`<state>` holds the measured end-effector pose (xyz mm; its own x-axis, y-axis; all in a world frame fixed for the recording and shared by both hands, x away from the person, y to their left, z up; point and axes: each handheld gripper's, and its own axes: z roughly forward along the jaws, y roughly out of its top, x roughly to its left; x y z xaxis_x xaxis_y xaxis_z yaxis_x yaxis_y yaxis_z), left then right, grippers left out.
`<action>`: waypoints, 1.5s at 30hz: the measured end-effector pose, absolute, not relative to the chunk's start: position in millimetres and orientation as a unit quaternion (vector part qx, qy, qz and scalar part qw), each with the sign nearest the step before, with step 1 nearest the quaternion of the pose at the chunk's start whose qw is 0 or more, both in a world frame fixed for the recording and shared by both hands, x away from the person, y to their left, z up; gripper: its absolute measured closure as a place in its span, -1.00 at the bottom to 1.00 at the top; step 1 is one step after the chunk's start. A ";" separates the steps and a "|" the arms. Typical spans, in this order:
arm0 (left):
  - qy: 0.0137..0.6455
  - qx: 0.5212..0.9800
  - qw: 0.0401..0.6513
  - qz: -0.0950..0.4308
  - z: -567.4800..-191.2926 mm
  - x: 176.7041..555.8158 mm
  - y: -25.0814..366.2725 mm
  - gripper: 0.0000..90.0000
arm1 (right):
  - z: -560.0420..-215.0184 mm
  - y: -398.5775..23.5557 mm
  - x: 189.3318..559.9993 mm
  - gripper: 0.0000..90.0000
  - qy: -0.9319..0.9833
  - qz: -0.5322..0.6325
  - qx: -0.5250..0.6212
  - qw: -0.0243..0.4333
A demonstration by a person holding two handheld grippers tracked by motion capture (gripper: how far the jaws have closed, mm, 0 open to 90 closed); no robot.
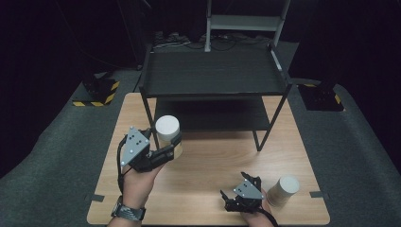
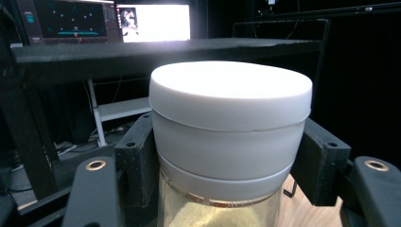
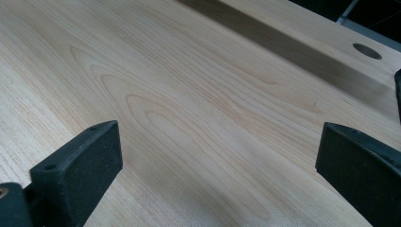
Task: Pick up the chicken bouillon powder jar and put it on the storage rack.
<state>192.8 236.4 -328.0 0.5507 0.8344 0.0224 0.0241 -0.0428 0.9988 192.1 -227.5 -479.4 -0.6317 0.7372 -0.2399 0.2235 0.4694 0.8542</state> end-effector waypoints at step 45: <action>0.322 0.595 0.645 0.355 -237.9 236.8 215.7 -0.24 | -478.2 -228.5 193.3 -0.99 0.801 0.419 0.306 0.300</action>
<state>236.8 215.7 -237.9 0.5404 0.8414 0.0071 -0.0745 0.0395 0.9964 193.3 -228.5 -478.2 -0.6330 0.7410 -0.2241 0.2381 0.4619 0.8544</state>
